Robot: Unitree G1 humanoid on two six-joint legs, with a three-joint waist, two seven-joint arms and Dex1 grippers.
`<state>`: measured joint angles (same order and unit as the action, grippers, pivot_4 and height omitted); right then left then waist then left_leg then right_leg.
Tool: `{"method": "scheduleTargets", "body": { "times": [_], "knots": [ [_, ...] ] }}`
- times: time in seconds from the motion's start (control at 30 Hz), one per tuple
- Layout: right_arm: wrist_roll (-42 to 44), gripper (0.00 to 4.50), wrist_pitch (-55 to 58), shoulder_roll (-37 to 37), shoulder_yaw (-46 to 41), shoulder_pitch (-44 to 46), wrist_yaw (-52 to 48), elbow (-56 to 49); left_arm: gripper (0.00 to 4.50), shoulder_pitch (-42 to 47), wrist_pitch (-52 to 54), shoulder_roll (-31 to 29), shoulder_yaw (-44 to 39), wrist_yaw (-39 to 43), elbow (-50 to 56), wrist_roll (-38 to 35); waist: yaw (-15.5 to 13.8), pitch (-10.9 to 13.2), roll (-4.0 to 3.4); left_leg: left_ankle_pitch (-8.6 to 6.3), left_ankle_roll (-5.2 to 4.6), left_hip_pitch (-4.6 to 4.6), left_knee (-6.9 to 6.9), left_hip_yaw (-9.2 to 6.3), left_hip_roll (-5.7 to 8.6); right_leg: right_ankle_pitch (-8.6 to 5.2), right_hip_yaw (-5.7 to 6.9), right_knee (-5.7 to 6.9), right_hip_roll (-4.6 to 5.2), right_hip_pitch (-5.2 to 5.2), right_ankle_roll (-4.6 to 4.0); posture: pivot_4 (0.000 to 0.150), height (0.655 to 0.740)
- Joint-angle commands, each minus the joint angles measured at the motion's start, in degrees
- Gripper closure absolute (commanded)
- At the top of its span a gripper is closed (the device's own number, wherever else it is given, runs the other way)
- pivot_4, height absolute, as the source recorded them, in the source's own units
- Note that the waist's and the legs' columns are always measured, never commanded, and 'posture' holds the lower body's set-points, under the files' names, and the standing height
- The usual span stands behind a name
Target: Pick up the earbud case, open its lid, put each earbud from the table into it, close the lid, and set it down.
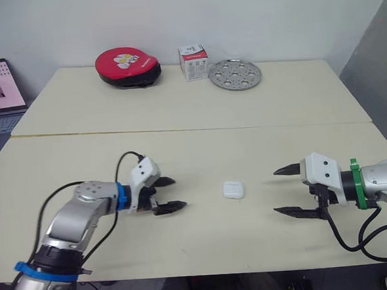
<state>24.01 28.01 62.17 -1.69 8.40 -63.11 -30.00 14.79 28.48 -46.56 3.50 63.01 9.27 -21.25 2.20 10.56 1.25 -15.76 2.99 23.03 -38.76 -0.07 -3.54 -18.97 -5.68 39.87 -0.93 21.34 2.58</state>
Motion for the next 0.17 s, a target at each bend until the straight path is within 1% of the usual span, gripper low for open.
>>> {"method": "scheduleTargets", "body": {
  "times": [0.03, 0.1, 0.17],
  "knots": [
    [0.40, 0.02, -4.04, 3.37, -4.70, 1.67, -5.20, 2.79, 0.00, -3.07, -6.60, -3.84, -4.96, -0.52, 6.35, 2.59, -0.35, 0.04, -0.02, 0.00, 0.00, 0.01, 0.02, 0.02, 0.01, 0.00, -0.04, -0.06, 0.04, 0.01, 0.00, 0.150, 0.7400],
    [0.48, 0.02, -5.15, 4.49, -5.22, 2.62, -7.16, 4.81, 0.00, -4.35, -6.44, -4.12, -7.14, 0.56, 8.70, -0.53, -0.54, 0.04, -0.02, 0.00, 0.00, 0.02, 0.02, 0.05, 0.00, 0.00, -0.05, -0.15, 0.11, 0.00, 0.00, 0.150, 0.7400],
    [-0.20, 0.02, -6.44, 4.90, -4.96, 3.28, -8.29, 6.41, 0.00, -4.29, -7.16, -3.86, -7.64, 2.35, 9.51, -2.49, -0.63, 0.04, -0.02, 0.00, 0.00, 0.02, 0.01, 0.07, -0.01, 0.00, 0.00, -0.15, 0.13, -0.03, 0.00, 0.150, 0.7400]
  ]
}}
